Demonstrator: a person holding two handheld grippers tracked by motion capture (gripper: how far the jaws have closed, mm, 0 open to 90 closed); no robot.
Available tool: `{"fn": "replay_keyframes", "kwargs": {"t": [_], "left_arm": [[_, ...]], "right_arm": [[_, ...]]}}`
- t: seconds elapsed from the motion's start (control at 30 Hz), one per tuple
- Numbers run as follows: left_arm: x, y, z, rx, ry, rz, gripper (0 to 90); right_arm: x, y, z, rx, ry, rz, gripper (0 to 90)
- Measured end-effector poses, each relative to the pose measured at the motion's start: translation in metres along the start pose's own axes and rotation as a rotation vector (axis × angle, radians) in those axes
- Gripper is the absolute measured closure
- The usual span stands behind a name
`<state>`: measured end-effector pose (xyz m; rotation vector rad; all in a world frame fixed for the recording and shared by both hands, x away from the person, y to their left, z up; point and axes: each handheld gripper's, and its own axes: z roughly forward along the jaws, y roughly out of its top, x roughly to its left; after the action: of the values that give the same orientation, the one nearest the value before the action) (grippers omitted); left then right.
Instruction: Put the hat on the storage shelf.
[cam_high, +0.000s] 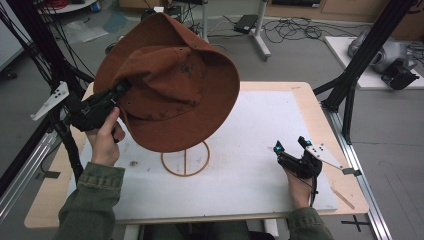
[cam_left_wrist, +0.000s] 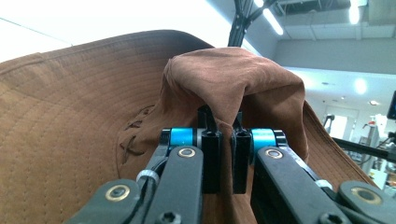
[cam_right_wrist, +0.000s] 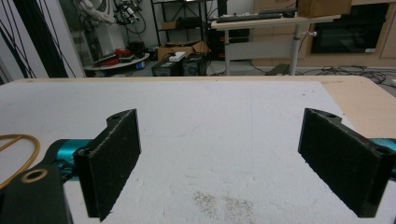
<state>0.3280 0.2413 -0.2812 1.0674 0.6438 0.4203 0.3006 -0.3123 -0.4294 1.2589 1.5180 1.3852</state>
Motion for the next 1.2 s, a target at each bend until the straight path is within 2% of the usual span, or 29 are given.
{"fn": "replay_keyframes", "kwargs": {"t": [0.07,0.33,0.47,0.63,0.8,1.1,1.2], "left_arm": [[0.002,-0.001,0.001,0.024,-0.009,-0.02,86.6],[0.001,-0.003,0.005,0.067,-0.035,-0.033,86.1],[-0.001,-0.002,0.008,0.089,-0.013,-0.014,83.7],[-0.008,-0.005,0.012,0.142,-0.038,0.034,84.9],[-0.012,-0.008,0.018,0.191,-0.035,0.054,84.8],[-0.011,-0.003,0.025,0.222,-0.012,0.044,85.2],[-0.01,-0.003,0.026,0.23,-0.009,0.028,85.2]], "right_arm": [[0.0,0.0,0.0,0.002,-0.002,0.001,12.2],[0.0,0.0,0.0,0.003,-0.001,-0.001,12.2],[0.0,0.0,0.0,0.001,0.0,0.0,12.2],[0.0,0.0,0.0,0.002,0.003,-0.001,12.2],[0.0,0.0,0.0,0.003,0.002,0.001,12.2],[0.0,0.0,0.0,0.004,0.003,0.009,12.2],[0.0,0.0,0.0,-0.002,0.002,0.009,12.2]]}}
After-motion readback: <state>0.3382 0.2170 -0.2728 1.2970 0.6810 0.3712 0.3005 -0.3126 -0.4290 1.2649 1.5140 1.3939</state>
